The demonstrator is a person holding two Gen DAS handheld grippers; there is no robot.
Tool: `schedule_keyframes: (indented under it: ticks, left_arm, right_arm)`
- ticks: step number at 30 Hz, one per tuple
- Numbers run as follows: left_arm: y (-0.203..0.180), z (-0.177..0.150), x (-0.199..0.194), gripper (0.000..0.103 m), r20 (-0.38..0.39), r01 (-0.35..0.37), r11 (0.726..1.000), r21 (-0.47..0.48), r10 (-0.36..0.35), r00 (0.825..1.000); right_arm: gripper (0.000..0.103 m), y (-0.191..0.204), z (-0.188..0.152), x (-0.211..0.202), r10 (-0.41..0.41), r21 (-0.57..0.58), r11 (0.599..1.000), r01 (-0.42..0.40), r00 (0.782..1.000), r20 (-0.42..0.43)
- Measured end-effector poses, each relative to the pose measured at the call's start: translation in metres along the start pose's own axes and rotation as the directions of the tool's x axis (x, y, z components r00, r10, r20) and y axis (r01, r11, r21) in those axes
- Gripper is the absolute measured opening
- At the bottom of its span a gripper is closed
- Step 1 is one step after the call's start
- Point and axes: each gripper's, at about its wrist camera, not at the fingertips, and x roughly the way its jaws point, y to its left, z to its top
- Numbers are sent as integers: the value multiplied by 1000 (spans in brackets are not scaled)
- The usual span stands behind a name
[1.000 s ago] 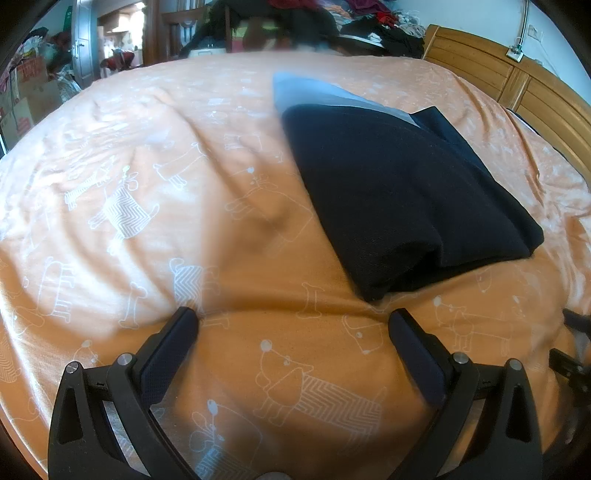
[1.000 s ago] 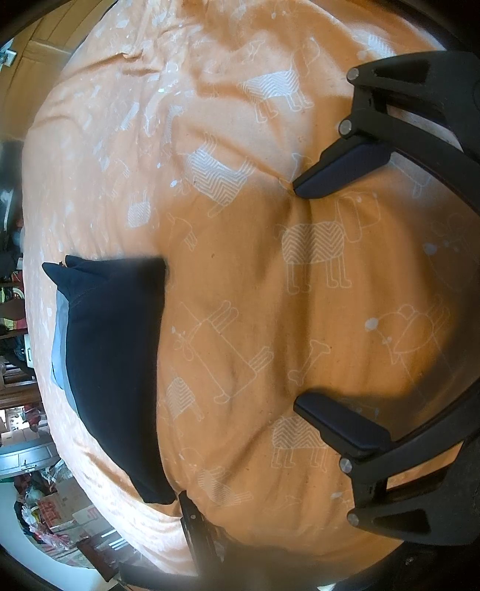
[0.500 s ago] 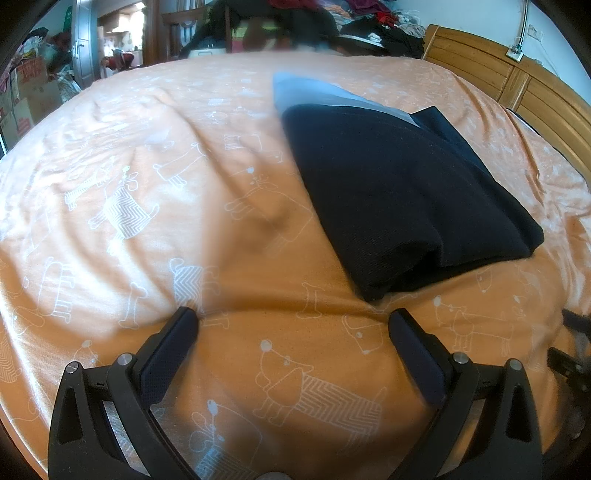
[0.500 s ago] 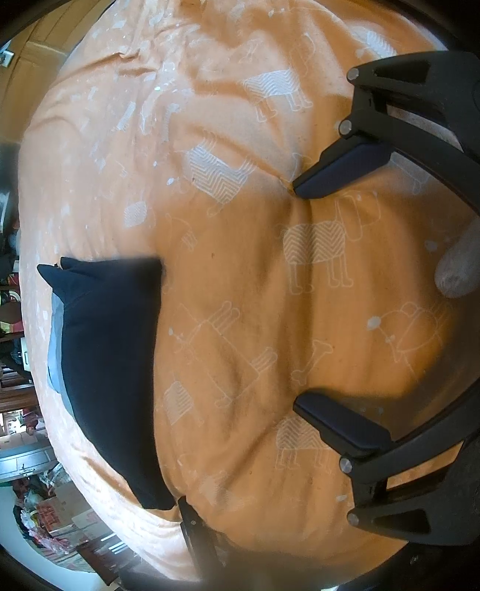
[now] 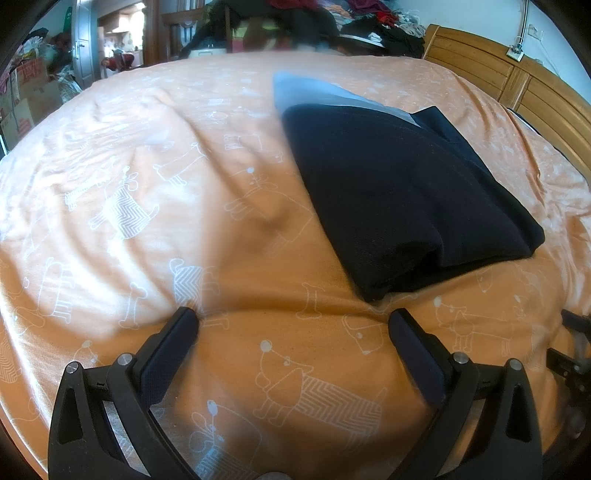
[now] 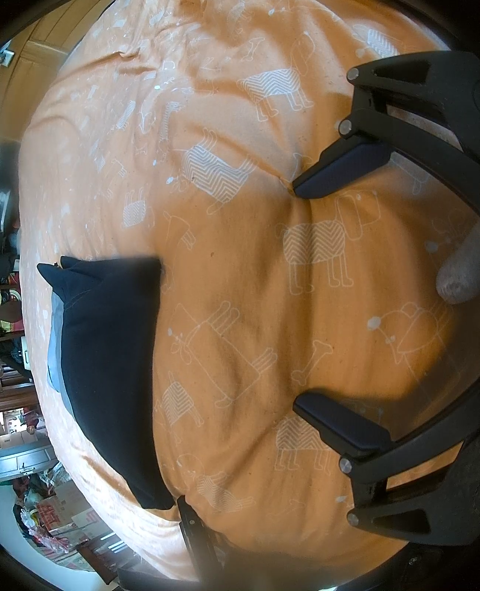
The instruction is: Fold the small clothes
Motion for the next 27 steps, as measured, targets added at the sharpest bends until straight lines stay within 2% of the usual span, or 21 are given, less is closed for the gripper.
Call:
schedule_keyframes:
  ticks: [14, 21, 27]
  left_arm:
    - [1, 1, 0, 103, -1, 3, 1000, -3, -4, 1000]
    - [0, 8, 0, 103, -58, -12, 1000, -4, 12, 998]
    - [4, 6, -2, 103, -33, 9, 1000, -27, -10, 999]
  right_arm:
    - [103, 2, 3, -1, -1, 25, 1000, 1, 1000, 4]
    - [103, 2, 5, 2, -9, 23, 1000, 10, 1000, -1]
    - [103, 3, 5, 1, -20, 24, 1000, 20, 1000, -4]
